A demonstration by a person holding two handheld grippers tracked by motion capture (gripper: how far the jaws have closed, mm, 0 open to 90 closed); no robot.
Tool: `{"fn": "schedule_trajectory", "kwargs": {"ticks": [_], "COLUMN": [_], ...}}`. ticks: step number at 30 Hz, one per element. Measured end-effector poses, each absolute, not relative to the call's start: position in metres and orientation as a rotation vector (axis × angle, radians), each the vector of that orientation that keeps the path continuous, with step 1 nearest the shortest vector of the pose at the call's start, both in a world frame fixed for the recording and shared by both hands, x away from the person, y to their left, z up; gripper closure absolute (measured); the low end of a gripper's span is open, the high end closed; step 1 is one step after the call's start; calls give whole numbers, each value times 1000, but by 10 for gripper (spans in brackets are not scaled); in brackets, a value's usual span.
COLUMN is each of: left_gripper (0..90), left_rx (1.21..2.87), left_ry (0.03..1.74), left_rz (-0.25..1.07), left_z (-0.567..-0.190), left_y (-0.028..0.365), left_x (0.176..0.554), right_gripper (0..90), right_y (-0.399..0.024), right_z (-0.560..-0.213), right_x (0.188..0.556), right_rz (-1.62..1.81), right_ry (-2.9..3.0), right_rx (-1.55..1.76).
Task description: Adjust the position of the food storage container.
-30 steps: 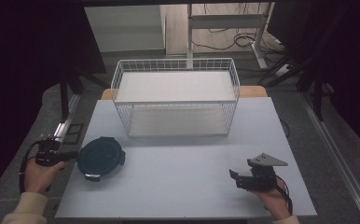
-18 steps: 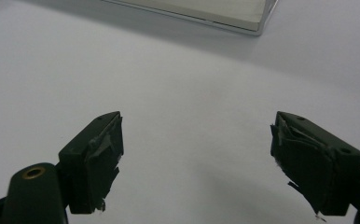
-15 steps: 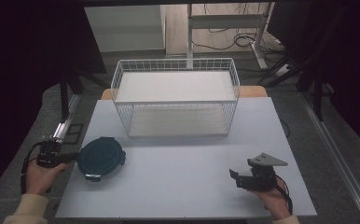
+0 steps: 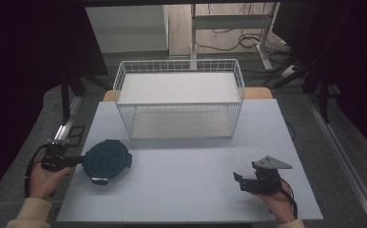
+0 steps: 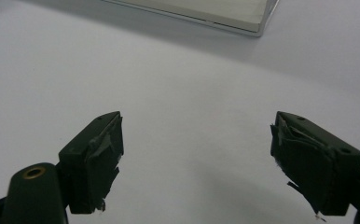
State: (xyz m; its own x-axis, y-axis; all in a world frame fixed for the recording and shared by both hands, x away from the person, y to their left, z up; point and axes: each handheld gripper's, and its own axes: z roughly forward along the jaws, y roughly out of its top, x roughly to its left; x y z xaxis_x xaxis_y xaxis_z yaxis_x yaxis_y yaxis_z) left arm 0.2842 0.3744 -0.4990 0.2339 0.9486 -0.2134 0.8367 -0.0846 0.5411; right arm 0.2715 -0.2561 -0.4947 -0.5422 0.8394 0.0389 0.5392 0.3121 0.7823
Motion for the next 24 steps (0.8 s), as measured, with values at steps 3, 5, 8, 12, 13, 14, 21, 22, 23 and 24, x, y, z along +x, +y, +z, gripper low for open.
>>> {"fn": "schedule_trajectory", "kwargs": {"ticks": [3, 5, 8, 12, 13, 14, 21, 22, 23, 24], "left_gripper": [900, 900, 900, 900, 900, 900, 900, 900, 900, 900], "left_rx": [1958, 1968, 1975, 1990, 1996, 2001, 2017, 2020, 2021, 2019], "left_ry": [1613, 1605, 1583, 1566, 1560, 1551, 1499, 1491, 1484, 1476], "left_rz": [250, 253, 250, 249, 248, 243, 224, 221, 212, 201], "left_z": [-499, -498, -498, -498, -498, -498, -494, -494, -494, -495], "left_y": [368, 363, 351, 341, 337, 334, 309, 306, 304, 302], "left_x": [285, 285, 287, 289, 290, 290, 290, 290, 289, 289], "right_gripper": [168, 168, 168, 168, 169, 169, 169, 168, 169, 168], "right_y": [-256, -257, -256, -257, -257, -257, -258, -257, -257, -257], "right_z": [-495, -495, -494, -494, -493, -493, -493, -493, -493, -493], "right_x": [272, 272, 272, 271, 271, 271, 271, 271, 271, 271], "right_rz": [1094, 1093, 1102, 1105, 1105, 1105, 1104, 1104, 1104, 1103], "right_ry": [2206, 2205, 2203, 2201, 2200, 2200, 2195, 2195, 2195, 2194], "right_rx": [1236, 1235, 1228, 1225, 1226, 1226, 1230, 1231, 1231, 1231]}}
